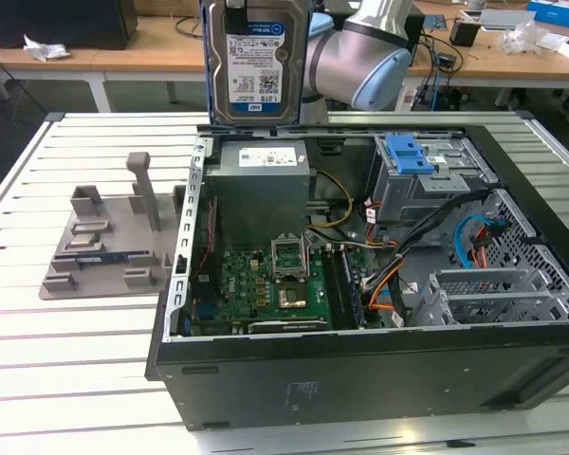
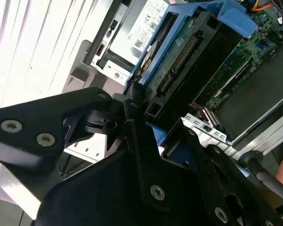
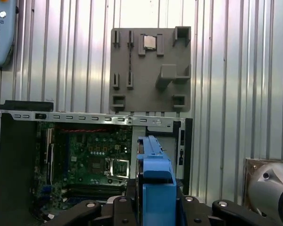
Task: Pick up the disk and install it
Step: 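Pick up the disk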
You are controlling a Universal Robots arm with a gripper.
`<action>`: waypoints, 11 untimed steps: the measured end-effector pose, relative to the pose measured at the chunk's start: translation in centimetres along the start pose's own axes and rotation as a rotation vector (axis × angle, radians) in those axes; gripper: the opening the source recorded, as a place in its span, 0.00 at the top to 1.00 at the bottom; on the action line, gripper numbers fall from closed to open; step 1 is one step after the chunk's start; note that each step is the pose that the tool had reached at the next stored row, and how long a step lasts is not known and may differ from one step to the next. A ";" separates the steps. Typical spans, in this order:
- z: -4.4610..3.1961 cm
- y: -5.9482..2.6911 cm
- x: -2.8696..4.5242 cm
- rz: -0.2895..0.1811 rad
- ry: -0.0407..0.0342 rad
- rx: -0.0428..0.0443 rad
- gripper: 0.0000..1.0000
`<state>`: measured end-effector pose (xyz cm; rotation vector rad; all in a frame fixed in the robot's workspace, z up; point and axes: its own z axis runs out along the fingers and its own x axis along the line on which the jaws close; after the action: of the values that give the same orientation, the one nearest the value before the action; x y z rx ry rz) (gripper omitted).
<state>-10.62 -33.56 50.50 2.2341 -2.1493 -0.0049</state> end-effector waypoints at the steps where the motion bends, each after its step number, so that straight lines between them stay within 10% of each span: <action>1: 0.01 0.01 0.26 0.000 -0.0001 0.0000 0.63; 11: 0.07 0.09 2.38 0.000 0.0000 0.0000 0.63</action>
<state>-10.62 -35.95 50.50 2.2341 -2.1494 -0.0049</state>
